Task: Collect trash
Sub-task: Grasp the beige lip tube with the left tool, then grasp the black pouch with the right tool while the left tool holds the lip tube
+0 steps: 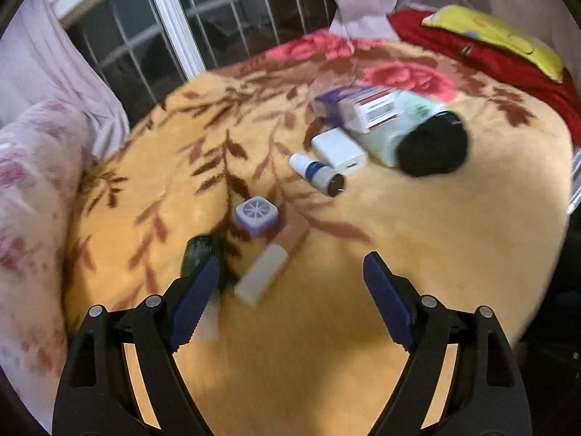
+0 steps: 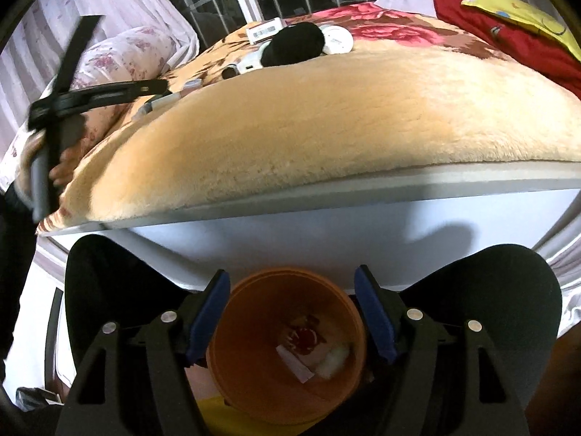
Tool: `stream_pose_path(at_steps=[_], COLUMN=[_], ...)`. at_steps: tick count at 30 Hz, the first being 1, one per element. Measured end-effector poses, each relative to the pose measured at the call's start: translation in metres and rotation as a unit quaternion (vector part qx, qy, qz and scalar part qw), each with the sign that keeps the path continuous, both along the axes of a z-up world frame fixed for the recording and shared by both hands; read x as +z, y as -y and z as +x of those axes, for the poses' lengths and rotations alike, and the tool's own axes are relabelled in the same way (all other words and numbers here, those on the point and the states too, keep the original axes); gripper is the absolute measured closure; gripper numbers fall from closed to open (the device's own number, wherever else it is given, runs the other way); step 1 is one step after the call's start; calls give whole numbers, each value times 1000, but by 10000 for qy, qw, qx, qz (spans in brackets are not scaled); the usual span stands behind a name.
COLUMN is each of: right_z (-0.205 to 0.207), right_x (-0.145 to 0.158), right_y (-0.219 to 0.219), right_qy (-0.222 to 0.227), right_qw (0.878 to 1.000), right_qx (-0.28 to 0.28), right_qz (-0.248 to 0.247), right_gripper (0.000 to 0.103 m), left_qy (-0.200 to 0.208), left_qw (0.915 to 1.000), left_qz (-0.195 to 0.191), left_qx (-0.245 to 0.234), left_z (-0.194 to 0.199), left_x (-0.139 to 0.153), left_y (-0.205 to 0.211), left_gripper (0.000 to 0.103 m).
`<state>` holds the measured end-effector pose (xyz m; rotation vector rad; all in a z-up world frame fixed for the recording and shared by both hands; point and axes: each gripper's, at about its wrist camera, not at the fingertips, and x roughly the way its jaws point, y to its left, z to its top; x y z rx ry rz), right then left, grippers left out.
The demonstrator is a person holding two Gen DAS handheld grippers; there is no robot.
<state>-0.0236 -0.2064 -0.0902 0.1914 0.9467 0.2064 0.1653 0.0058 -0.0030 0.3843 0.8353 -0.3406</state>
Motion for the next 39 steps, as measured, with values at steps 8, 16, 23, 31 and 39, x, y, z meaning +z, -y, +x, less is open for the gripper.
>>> stream_pose_path(at_steps=[8,16,23,31,39], right_z=[14,13,8,44,155], right_x=[-4,-5,4,58,83], right_y=[8,3,1,0,4], right_qy=[-131,-95,79,908,1168], right_qw=[9998,9999,9999,9950,9913], right_qx=[-104,6,72,229,291], right_qz=[88,135,76,-342,-536], right_gripper=[33,33,36,37,26], left_qy=[-561,-755,-409,-66,330], left_qw=[9978,9947,9967,9905,9854], left_qz=[-77,-580,-696,-1276,-1398], left_qx=[-335,-389,67,501,914], left_z=[40,36,17,-35,-90], left_x=[-27,-38,-36,-21,-17], left_y=[2,1,10,3,6], left_gripper=[23,76,86,86,86])
